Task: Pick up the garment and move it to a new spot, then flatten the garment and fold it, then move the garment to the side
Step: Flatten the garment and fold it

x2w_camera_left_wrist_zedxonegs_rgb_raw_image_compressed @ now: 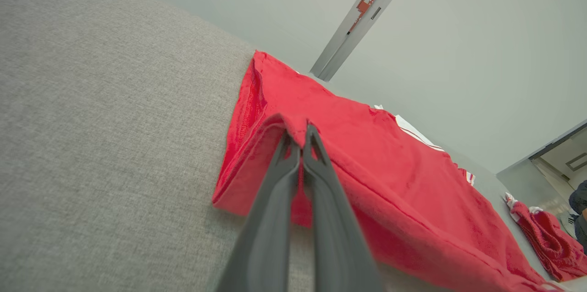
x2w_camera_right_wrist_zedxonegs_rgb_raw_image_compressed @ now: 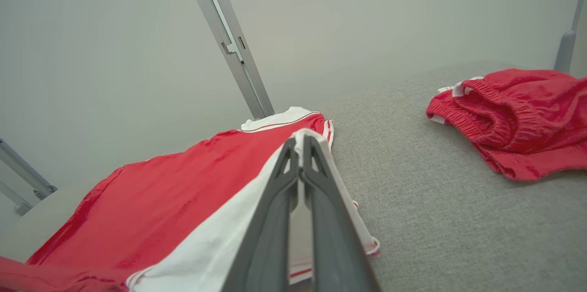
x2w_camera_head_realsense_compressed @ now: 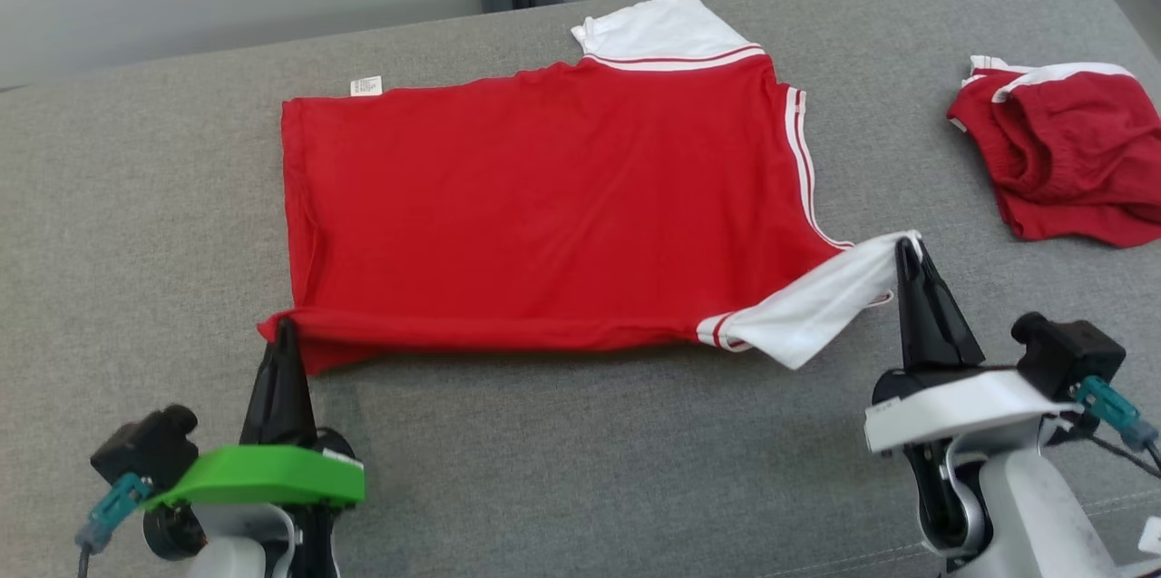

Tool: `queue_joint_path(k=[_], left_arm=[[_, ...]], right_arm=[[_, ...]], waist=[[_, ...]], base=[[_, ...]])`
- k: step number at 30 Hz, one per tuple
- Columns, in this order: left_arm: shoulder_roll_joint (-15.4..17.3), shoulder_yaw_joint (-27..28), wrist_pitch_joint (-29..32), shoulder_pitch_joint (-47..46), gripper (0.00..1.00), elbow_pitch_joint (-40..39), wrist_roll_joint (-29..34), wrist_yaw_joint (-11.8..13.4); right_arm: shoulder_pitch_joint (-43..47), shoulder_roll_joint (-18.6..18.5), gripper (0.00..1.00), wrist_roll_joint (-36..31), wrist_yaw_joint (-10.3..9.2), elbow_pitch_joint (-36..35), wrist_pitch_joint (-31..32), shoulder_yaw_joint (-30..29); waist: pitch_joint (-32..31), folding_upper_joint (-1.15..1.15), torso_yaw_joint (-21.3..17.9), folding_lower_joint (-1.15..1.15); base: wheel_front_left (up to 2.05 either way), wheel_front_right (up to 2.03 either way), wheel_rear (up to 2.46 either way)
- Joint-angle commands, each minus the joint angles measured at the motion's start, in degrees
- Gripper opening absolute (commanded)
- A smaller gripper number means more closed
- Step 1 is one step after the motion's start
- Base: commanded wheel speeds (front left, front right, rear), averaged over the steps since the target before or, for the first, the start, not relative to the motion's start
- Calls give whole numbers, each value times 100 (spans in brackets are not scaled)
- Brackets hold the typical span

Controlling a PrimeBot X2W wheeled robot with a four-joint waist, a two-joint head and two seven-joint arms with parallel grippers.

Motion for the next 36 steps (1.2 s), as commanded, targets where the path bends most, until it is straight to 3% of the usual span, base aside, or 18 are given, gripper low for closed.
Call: queue_joint_path(k=[1, 10, 24, 25, 26, 27, 28, 36], left_arm=[[10, 51, -23, -210, 0, 88, -48, 50], [140, 75, 39, -1388, 0, 1072, 74, 212], [198, -138, -81, -2232, 0, 1834, 267, 109], [185, -159, -60, -2253, 9, 1868, 249, 102], [177, -175, -57, -2266, 35, 1886, 242, 99], [168, -196, -75, -2285, 85, 1878, 244, 85], [163, -203, -91, -2290, 100, 1869, 239, 80], [155, -314, -151, -1998, 100, 1579, 319, 69]], right_arm=[[-223, -15, 0, -39, -6, 106, -49, -10], [-1591, -15, 0, -126, -6, 1169, -93, 144], [-3017, -14, 0, -392, -6, 2769, -95, -6], [-3105, -15, 4, -418, -6, 2917, -95, -13], [-3176, -18, 27, -429, -6, 3013, -95, -25], [-3247, -15, 50, -442, -6, 3170, -94, -4], [-3302, -11, 100, -449, -6, 3270, -94, 9], [-3812, -16, 100, -675, -6, 4096, -95, -107]], waist=[[97, 0, -6, 0], [556, 0, 20, 0], [878, 0, 196, 0], [878, 0, 205, 0], [874, 0, 214, 0], [866, 0, 226, 0], [857, 0, 234, 0], [733, 0, 316, 0]], base=[[0, 0, 0], [0, 0, 0], [0, 0, 0], [0, 0, 0], [0, 0, 0], [0, 0, 0], [0, 0, 0], [0, 0, 0]])
